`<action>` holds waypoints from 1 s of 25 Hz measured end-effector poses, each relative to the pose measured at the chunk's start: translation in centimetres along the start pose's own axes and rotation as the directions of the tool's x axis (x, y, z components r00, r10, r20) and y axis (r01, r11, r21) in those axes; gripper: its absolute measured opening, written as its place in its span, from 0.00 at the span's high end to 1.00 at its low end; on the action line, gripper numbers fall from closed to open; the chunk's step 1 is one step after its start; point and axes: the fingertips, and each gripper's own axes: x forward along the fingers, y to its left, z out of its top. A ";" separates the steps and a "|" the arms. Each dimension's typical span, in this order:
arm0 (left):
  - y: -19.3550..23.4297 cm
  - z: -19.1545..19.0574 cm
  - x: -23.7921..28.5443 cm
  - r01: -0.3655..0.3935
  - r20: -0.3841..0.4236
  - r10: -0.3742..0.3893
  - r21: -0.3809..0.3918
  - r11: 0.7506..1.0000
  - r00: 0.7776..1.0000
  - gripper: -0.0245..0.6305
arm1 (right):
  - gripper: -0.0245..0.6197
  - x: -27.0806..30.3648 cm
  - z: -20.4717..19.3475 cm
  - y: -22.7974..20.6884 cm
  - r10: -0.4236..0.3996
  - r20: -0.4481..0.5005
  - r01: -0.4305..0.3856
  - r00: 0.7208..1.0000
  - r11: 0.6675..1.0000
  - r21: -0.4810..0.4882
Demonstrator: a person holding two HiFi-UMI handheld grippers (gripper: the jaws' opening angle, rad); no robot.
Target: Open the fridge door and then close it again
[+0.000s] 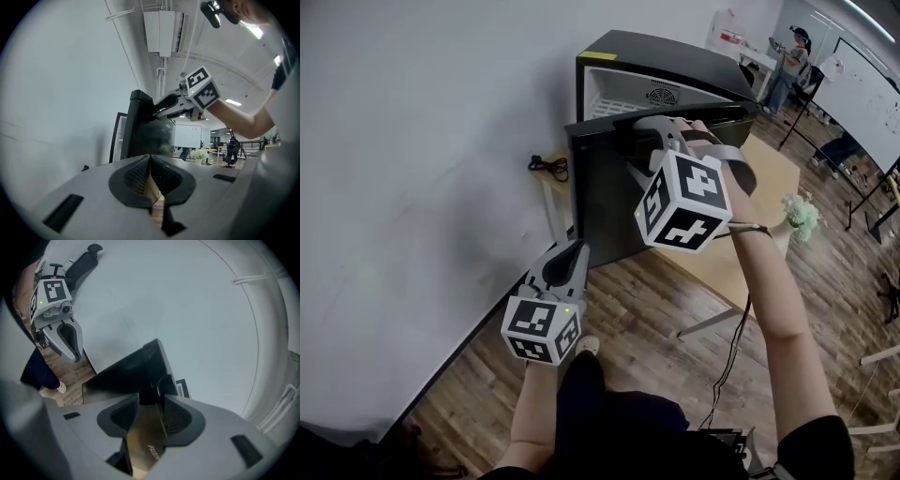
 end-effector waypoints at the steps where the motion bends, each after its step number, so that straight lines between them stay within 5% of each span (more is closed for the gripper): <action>1: -0.5 -0.3 -0.2 0.006 -0.006 -0.006 -0.001 1.000 1.000 0.95 | 0.73 -0.5 -0.1 0.2 -0.011 -0.002 0.011 1.000 1.000 -0.006; 25: -10.6 -2.1 -3.8 0.127 -0.032 -0.127 0.019 0.992 0.991 0.95 | 0.73 -9.3 -3.5 4.0 0.003 0.041 0.000 0.999 0.997 -0.082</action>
